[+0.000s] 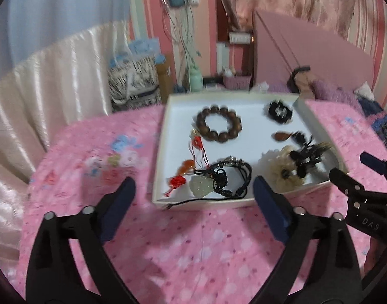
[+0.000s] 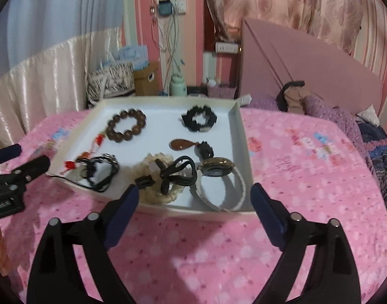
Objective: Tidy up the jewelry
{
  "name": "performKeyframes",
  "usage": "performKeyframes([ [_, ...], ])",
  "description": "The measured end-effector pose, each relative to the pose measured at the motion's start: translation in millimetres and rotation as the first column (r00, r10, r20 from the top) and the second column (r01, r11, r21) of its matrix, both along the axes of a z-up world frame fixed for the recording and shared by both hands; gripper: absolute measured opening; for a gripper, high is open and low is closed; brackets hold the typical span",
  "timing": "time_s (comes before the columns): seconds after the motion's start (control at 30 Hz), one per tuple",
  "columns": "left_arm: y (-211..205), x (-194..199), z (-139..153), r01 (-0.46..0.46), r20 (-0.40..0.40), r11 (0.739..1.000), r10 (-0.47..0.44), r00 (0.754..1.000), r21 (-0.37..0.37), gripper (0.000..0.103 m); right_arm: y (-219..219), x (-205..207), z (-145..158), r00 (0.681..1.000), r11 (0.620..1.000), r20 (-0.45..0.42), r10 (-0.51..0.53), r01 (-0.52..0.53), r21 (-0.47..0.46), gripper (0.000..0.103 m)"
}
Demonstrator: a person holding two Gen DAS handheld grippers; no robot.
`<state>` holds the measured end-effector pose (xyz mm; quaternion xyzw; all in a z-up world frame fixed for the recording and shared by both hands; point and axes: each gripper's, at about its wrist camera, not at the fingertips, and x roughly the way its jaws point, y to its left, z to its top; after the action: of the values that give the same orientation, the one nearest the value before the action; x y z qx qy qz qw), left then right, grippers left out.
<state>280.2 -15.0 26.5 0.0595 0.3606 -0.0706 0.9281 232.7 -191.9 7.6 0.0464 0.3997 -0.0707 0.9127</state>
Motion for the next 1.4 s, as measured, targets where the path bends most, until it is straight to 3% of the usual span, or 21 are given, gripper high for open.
performKeyframes([
  [0.3, 21, -95, 40, -0.040, 0.120, 0.999, 0.042, 0.992, -0.017, 0.100, 17, -90, 62, 0.994, 0.999, 0.111, 0.004, 0.002, -0.054, 0.101],
  [0.47, 31, -145, 44, -0.072, 0.177, 0.996, 0.079, 0.981, -0.045, 0.100, 23, -131, 62, 0.990, 0.999, 0.142, 0.007, -0.003, -0.034, 0.101],
  [0.63, 38, -179, 29, -0.088, 0.218, 0.991, 0.108, 0.970, -0.099, 0.100, 22, -148, 52, 0.985, 0.999, 0.171, -0.023, 0.031, -0.043, 0.101],
  [0.77, 43, -178, 14, -0.103, 0.194, 0.989, 0.122, 0.973, -0.105, 0.100, 18, -151, 46, 0.988, 0.999, 0.150, -0.045, 0.049, -0.022, 0.101],
  [1.0, 45, -170, 1, -0.122, 0.186, 0.990, 0.134, 0.973, -0.075, 0.100, 22, -151, 36, 0.985, 0.993, 0.154, -0.072, 0.086, -0.086, 0.101],
  [1.4, 47, -165, -7, -0.108, 0.157, 0.991, 0.119, 0.980, -0.077, 0.100, 16, -144, 21, 0.987, 0.989, 0.126, -0.096, 0.110, -0.102, 0.101],
])
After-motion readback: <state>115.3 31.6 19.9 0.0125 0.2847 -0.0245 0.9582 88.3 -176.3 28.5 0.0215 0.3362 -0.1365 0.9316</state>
